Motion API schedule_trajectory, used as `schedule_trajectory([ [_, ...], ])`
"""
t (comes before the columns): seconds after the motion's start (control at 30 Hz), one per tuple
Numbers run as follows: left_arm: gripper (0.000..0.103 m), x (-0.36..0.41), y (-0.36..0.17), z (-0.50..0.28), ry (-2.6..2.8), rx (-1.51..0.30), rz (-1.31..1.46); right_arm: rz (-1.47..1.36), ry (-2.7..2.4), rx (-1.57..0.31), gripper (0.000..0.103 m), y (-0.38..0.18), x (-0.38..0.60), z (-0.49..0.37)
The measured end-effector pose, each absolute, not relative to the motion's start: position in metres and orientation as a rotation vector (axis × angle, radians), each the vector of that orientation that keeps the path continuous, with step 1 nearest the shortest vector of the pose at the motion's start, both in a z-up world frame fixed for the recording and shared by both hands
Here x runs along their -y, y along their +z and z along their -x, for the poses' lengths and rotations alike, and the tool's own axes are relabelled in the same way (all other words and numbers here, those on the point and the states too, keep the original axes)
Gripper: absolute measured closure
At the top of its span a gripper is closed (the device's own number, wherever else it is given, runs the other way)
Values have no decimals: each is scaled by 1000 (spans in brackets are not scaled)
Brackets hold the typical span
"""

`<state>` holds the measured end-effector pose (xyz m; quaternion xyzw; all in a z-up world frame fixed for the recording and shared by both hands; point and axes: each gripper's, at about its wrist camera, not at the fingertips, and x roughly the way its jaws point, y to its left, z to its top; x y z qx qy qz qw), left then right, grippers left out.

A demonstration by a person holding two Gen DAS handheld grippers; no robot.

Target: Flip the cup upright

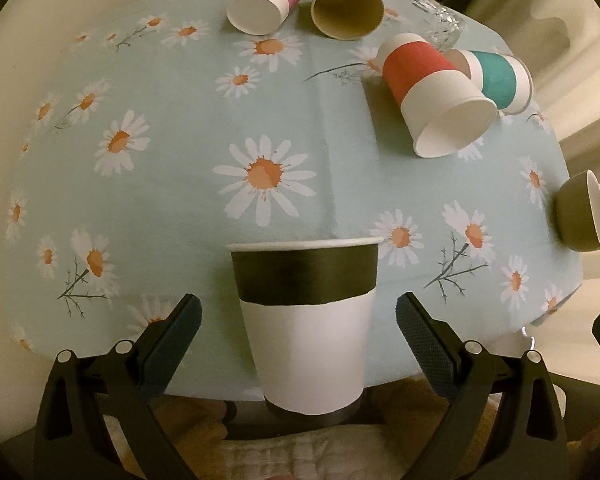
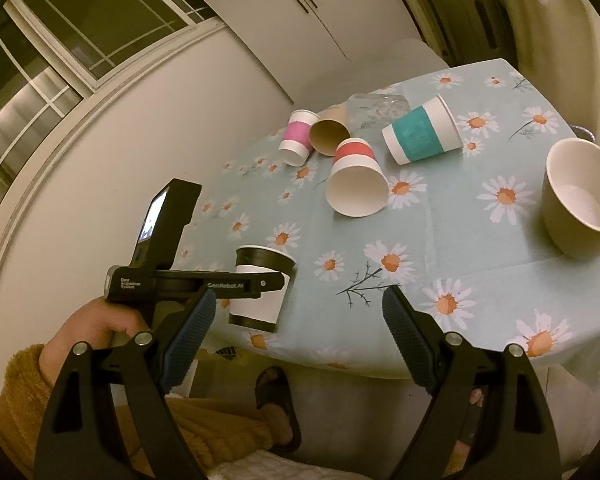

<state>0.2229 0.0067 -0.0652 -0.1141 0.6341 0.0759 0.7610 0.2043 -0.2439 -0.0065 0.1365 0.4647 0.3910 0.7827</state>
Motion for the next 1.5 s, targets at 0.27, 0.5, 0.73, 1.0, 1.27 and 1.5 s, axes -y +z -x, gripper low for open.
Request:
schedule_trajectory([
  [0.27,36,1,-75,-232,165,-1405,219,-282,827,-1018,19,-11,242,-206],
  [0.5,38,5,-79,-235,159,-1392,215,-268,823,-1020,19,-13,241,-205],
  [0.73,38,4,-67,-220,175,-1311,206,-253,807,-1018,19,-13,241,-205],
  [1.0,39,10,-53,-198,182,-1220,162,-223,799,-1027,19,-17,234,-205],
  [1.27,39,21,-22,-180,188,-1043,117,-232,794,-1023,19,-18,235,-205],
  [1.5,39,18,2,-166,235,-823,121,-240,780,-1016,19,-19,238,-206],
])
